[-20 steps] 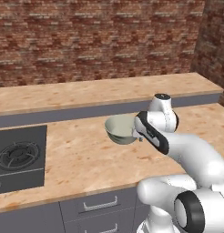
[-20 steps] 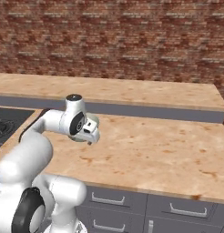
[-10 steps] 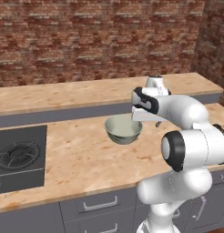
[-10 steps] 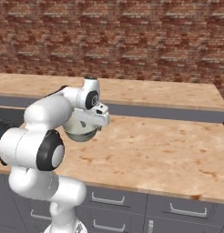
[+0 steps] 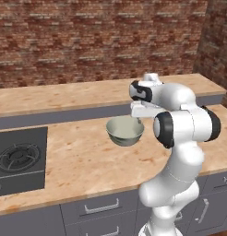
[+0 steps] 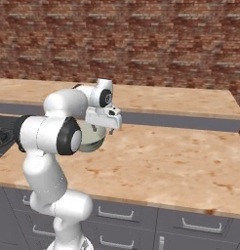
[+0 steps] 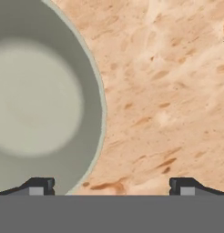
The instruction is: Pick the cup and bowl from the counter and place them on the counter next to the sink.
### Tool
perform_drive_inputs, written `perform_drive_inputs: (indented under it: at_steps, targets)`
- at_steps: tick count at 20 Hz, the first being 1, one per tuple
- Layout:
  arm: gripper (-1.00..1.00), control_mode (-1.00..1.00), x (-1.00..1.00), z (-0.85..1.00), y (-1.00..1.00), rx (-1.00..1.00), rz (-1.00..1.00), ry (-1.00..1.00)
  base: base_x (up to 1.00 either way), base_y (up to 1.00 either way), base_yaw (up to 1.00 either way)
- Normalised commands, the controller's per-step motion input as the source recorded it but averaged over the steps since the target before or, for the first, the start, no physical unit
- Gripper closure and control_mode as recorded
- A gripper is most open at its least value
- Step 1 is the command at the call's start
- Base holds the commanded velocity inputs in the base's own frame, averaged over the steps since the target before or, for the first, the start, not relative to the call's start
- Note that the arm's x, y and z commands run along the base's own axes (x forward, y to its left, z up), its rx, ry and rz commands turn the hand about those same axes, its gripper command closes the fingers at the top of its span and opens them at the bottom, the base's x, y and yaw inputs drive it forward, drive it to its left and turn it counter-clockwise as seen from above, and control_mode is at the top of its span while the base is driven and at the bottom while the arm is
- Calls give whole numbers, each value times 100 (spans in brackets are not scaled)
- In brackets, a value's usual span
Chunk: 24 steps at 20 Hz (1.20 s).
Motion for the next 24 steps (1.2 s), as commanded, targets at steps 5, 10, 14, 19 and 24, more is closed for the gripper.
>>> perform_drive_inputs:
  at_steps: [5,10,14,19,24]
  targets:
    - [-100,-100,42,-50,0,0,2,0,0,0,0]
    - [-100,-100,16,-10,0,1,0,-1,0,0,0]
    - [-100,-100,3,-12,0,8,1,-13,0,0,0]
    - [-100,-100,0,-27,0,9,3,-22,0,0,0]
    - [-100,-100,0,-20,0,2,2,-12,0,0,0]
